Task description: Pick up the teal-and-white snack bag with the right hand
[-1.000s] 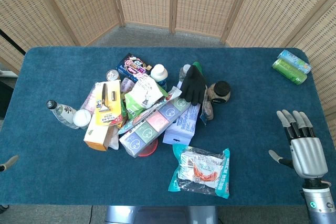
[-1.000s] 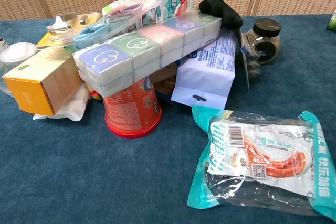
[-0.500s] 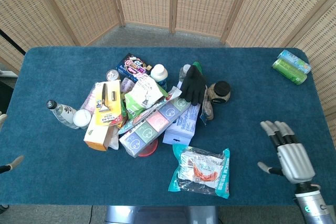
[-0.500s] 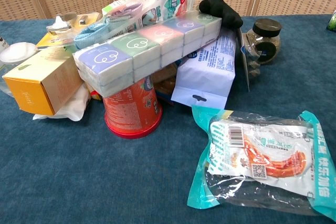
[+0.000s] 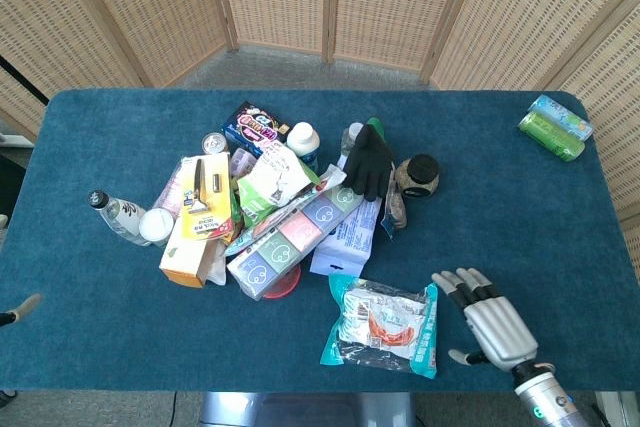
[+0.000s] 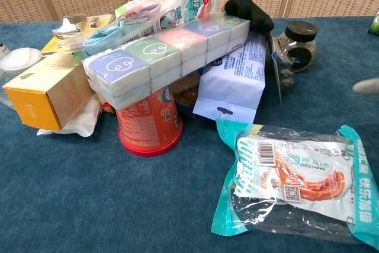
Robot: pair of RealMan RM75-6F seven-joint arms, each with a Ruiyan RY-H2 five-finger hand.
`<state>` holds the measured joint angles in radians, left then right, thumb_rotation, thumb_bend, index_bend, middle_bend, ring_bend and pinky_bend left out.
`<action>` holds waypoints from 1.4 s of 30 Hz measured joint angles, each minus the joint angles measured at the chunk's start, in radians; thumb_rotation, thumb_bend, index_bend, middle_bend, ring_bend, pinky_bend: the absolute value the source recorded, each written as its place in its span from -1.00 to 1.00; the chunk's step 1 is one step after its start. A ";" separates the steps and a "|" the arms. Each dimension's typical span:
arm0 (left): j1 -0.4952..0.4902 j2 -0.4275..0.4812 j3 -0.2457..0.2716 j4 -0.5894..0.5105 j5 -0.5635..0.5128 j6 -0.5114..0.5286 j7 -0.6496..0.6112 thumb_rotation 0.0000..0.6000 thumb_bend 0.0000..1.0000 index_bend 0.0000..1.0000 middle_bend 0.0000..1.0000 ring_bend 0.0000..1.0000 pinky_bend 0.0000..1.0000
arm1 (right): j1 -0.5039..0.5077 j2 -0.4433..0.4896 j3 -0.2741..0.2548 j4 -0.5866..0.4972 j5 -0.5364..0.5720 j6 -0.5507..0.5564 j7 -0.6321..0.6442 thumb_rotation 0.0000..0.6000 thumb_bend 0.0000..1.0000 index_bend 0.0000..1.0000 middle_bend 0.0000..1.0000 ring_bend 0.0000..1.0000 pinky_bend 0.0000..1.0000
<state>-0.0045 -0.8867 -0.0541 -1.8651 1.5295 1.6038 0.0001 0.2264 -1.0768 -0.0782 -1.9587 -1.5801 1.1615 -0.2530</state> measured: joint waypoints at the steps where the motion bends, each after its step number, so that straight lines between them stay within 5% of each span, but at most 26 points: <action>1: -0.001 0.000 0.000 0.000 0.000 -0.002 0.000 1.00 -1.00 -0.92 -1.00 -1.00 -1.00 | 0.008 -0.006 -0.002 -0.008 0.013 -0.023 -0.011 1.00 -1.00 -1.00 -1.00 -1.00 -1.00; 13: -0.008 -0.004 -0.005 0.004 -0.016 -0.015 0.007 1.00 -1.00 -0.92 -1.00 -1.00 -1.00 | 0.085 -0.114 0.017 -0.001 0.110 -0.139 -0.098 1.00 -1.00 -1.00 -1.00 -1.00 -1.00; 33: -0.012 -0.006 -0.007 0.008 -0.028 -0.022 0.014 1.00 -1.00 -0.92 -1.00 -1.00 -1.00 | 0.121 -0.225 0.021 0.120 0.114 -0.151 -0.051 1.00 -0.99 -1.00 -0.96 -1.00 -0.89; 36: -0.012 -0.007 -0.007 0.007 -0.027 -0.022 0.015 1.00 -1.00 -0.92 -1.00 -1.00 -1.00 | 0.122 -0.237 0.018 0.143 0.090 -0.141 -0.013 1.00 -0.89 -0.81 -0.38 -0.64 -0.35; 38: -0.012 -0.007 -0.006 0.007 -0.026 -0.023 0.016 1.00 -1.00 -0.92 -1.00 -1.00 -1.00 | 0.123 -0.245 0.015 0.161 0.074 -0.134 0.014 1.00 -0.78 -0.44 0.06 -0.24 0.06; 42: -0.012 -0.007 -0.006 0.007 -0.026 -0.023 0.017 1.00 -1.00 -0.92 -1.00 -1.00 -1.00 | 0.124 -0.260 0.008 0.192 0.055 -0.126 0.053 1.00 -0.53 -0.07 0.47 0.12 0.42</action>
<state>-0.0162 -0.8938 -0.0601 -1.8581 1.5031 1.5812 0.0175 0.3506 -1.3363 -0.0706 -1.7665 -1.5250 1.0350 -0.2003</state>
